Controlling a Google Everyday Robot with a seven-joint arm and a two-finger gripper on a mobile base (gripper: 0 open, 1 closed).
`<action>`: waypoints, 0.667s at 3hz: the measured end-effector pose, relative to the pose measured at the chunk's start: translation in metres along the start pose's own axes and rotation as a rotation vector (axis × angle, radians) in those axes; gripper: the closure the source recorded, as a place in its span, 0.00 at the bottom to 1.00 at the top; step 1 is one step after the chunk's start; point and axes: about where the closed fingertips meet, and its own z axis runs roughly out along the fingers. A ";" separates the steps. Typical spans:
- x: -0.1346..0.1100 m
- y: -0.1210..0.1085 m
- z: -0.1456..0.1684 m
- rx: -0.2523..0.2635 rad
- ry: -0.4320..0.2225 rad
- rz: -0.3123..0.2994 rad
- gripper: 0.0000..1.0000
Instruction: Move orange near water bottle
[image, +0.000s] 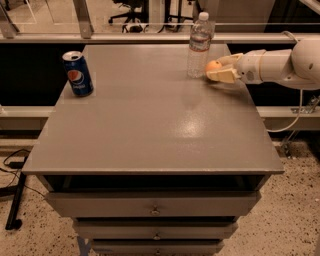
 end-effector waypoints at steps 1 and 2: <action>0.000 0.001 -0.004 0.003 0.000 0.006 0.00; -0.004 0.003 -0.013 0.004 -0.005 0.004 0.00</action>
Offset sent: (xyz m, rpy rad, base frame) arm -0.0035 -0.0088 -0.0026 0.0015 0.0131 -0.0202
